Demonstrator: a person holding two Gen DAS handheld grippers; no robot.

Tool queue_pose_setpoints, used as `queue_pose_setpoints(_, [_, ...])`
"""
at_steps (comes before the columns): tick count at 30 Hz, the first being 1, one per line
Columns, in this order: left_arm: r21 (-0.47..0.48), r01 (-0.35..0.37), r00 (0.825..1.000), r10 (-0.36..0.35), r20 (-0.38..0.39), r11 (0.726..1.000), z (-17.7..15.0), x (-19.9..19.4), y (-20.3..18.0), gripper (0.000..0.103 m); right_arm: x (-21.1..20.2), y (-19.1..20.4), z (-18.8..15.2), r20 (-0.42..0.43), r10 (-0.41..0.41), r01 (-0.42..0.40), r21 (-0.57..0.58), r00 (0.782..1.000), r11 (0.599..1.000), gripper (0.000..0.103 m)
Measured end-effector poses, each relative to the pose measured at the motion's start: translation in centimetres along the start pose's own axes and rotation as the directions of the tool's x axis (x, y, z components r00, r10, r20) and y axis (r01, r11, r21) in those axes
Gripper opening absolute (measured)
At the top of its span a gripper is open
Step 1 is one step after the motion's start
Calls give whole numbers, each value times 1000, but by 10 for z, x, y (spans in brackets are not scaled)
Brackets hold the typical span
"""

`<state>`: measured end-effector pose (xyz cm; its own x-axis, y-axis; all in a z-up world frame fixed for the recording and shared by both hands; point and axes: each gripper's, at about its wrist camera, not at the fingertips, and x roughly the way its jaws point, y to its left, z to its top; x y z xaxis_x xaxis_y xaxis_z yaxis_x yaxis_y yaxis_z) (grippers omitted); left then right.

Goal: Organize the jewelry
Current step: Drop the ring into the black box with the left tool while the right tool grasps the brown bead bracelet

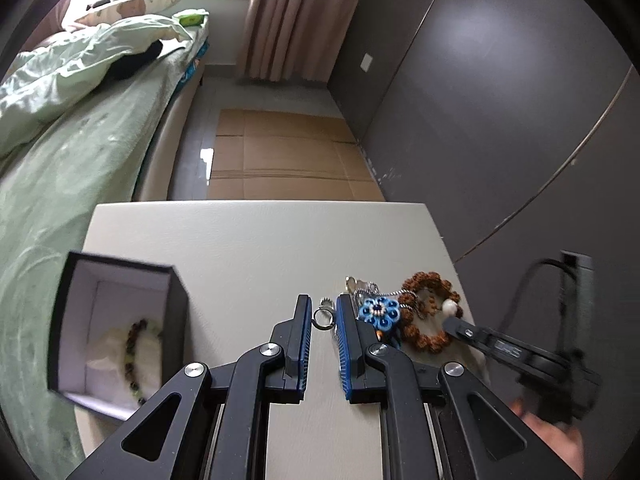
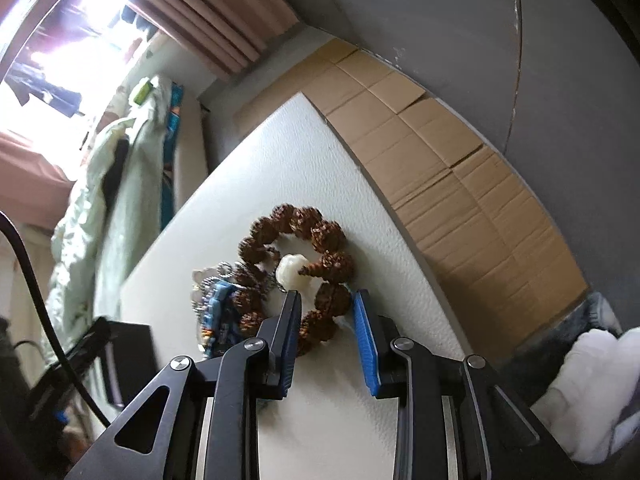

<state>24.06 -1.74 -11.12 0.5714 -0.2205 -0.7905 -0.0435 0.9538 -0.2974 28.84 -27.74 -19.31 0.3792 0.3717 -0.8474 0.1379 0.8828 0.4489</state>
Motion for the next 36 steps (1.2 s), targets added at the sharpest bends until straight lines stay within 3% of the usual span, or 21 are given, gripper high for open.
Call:
queue_pose_setpoints(8, [-69,33,998,-30,49,997,-10,-35,43,13,2,31,-6,79,-190,200,-137,979,970,29])
queue_pose_setpoints(14, [-115,35,995,-24,100,993,-6,-61,79,13,1,38,-9,120,-229,249,-183,966,951,28])
queue_pose_setpoints(17, [-128,18,995,-5,98,992,-7,-62,95,13,0,35,-7,128,-190,212,-183,973,960,19])
queue_pose_setpoints(19, [-135,26,996,-15,86,991,-7,-60,103,13,-4,23,-5,97,-91,103,-124,991,987,19])
queue_pose_setpoints(21, [-147,34,997,-23,75,989,-9,-57,110,13,-12,19,-4,108,-36,47,-101,993,994,19])
queue_pose_setpoints(31, [-226,87,996,-85,18,970,-11,-43,135,15,-57,68,-26,235,91,-43,-204,968,978,19])
queue_pose_setpoints(32, [-230,91,996,-91,12,969,-10,-43,137,19,-60,73,-28,242,100,-48,-215,965,975,19])
queue_pose_setpoints(34, [-240,98,995,-99,7,966,-8,-43,143,39,-68,84,-30,259,125,-61,-241,958,969,19])
queue_pose_setpoints(35, [-246,102,995,-100,18,964,-8,-46,145,54,-71,88,-31,267,129,-61,-251,955,966,19])
queue_pose_setpoints(36, [-250,106,994,-101,31,963,-7,-49,146,61,-76,94,-33,279,137,-61,-264,951,963,19])
